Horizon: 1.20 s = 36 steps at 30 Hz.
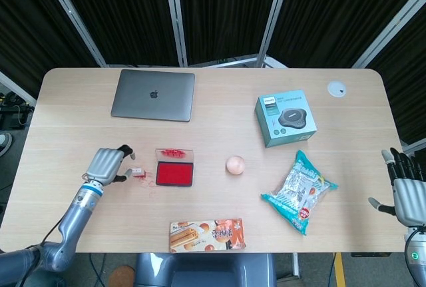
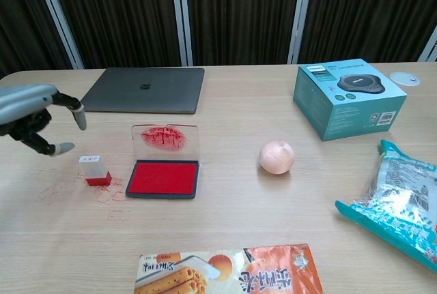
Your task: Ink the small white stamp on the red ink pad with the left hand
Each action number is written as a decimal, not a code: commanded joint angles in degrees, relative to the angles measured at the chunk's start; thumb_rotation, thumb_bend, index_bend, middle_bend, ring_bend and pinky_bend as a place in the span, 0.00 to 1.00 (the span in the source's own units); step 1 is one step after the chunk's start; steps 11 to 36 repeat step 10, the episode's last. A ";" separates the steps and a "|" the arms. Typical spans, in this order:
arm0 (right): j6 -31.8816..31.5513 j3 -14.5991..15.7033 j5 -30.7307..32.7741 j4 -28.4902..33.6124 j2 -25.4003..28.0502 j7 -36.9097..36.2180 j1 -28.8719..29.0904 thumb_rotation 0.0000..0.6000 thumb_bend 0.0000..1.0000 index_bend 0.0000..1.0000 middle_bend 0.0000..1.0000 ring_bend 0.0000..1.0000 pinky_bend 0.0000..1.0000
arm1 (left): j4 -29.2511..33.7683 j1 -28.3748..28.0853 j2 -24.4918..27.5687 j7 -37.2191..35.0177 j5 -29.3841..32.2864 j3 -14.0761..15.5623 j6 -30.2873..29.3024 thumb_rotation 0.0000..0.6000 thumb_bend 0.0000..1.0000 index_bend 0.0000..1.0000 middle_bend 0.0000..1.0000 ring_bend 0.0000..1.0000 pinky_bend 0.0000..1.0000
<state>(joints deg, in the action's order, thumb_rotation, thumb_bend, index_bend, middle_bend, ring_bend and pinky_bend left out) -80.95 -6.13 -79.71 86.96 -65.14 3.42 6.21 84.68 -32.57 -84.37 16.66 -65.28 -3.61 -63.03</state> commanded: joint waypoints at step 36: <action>-1.33 0.43 -2.21 2.22 1.25 -1.32 -0.23 1.00 0.00 0.00 0.00 0.00 0.00 | 13.20 15.39 14.41 -3.04 -11.79 4.43 -22.89 1.00 0.00 0.00 0.00 0.00 0.00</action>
